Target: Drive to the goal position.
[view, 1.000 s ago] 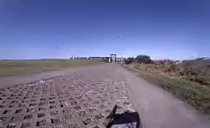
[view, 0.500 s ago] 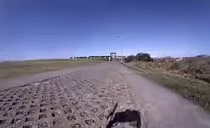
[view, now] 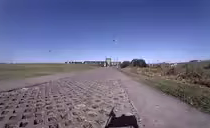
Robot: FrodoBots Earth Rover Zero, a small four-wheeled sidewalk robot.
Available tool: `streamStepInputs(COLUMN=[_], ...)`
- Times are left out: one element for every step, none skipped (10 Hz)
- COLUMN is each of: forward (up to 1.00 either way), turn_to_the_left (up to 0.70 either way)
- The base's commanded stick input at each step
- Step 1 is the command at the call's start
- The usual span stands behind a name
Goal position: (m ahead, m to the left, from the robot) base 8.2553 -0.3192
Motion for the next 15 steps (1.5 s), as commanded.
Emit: streamStepInputs(forward=[0.70, 0.70, 0.70, 0.70, 0.70, 0.70, 0.70, 0.70, 0.70, 0.70, 0.70, 0.70, 0.70, 0.70, 0.70], turn_to_the_left=[0.00, 0.00, 0.00, 0.00, 0.00, 0.00, 0.00, 0.00, 0.00, 0.00, 0.00, 0.00, 0.00, 0.00, -0.35])
